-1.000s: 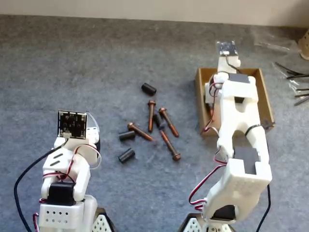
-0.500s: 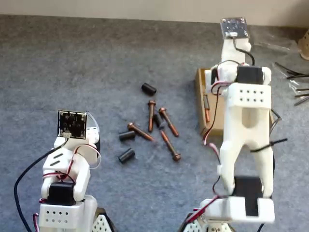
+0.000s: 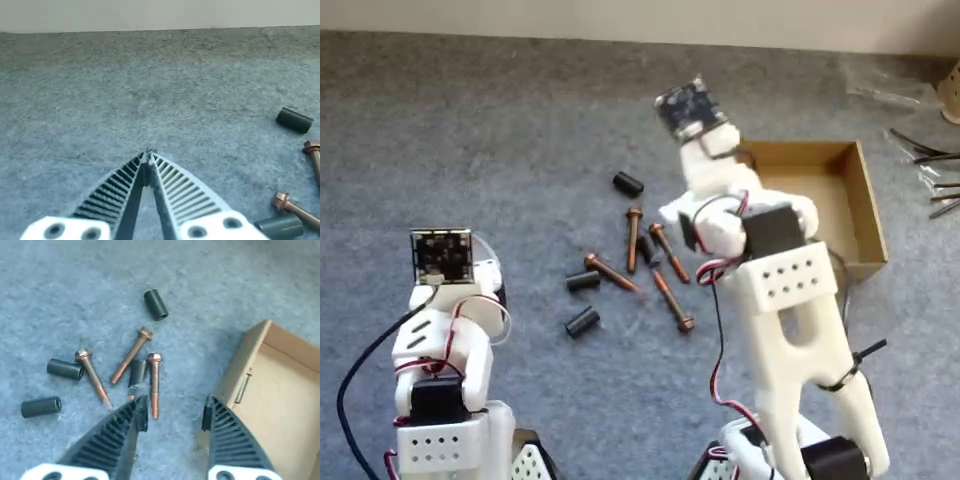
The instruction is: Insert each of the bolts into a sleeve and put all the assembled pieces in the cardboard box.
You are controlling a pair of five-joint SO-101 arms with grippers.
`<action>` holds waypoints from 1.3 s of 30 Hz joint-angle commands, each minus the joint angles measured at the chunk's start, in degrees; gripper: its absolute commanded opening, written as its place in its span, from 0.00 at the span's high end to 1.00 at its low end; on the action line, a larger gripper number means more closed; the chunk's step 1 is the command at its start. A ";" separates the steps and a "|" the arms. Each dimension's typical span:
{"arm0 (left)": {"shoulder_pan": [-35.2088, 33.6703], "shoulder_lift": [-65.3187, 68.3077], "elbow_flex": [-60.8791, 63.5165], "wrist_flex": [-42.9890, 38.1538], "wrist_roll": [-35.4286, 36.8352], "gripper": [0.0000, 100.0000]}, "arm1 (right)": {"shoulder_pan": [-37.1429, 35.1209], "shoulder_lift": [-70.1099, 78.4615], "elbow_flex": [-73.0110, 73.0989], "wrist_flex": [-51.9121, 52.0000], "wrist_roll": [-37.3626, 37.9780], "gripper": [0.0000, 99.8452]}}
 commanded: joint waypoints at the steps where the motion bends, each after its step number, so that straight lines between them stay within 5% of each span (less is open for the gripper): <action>1: -1.89 -0.48 -0.48 -1.14 0.44 0.99 | -1.89 -3.47 5.41 -6.11 0.35 0.84; 15: -6.29 -0.48 -0.57 -1.32 0.44 0.99 | -6.55 -1.89 20.09 -20.18 0.79 0.84; 39: -10.95 -0.48 1.36 -1.41 0.44 0.99 | -6.90 35.56 -1.45 -22.73 3.78 0.84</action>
